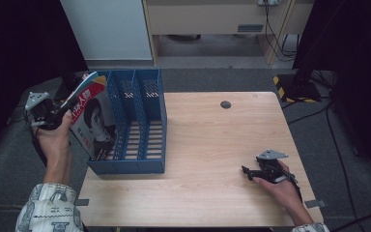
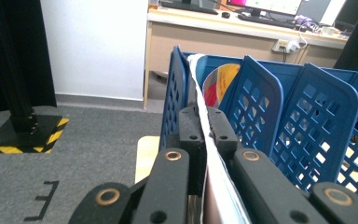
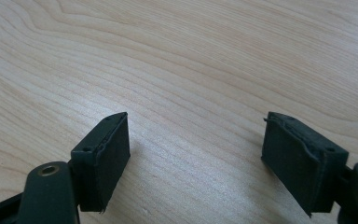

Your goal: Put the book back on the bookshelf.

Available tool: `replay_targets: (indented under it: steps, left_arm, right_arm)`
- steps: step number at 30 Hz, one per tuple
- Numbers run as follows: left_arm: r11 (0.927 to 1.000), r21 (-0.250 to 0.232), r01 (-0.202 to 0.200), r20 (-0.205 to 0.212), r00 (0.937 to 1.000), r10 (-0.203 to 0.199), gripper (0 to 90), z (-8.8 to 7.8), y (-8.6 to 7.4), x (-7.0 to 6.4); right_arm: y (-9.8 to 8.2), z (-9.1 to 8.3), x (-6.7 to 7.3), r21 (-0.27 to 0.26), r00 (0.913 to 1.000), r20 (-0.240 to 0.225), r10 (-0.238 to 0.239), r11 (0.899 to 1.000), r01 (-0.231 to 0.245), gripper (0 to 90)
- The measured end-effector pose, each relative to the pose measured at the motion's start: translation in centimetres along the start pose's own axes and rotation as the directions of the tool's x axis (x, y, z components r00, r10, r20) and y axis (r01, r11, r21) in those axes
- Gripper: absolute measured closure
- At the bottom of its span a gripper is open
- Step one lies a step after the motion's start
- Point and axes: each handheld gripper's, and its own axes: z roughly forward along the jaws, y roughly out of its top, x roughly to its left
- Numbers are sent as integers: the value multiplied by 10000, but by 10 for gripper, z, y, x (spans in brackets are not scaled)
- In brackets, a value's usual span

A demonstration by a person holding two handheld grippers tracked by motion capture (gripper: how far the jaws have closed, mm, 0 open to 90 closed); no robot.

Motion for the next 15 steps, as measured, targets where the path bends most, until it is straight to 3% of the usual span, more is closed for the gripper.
replay_targets:
  steps: [7, 15]
  left_arm:
    - [9980, -625, 96, 33, 10000, -94, 867, 3, -7, -1]
    - [9967, -794, 161, 82, 9998, -155, 866, 7, -13, 0]
  right_arm:
    - [0, 0, 0, -1, 10000, -1, -4, 10000, 4, 233]
    - [0, 0, 0, -7, 10000, -11, 12, 10000, -12, 233]
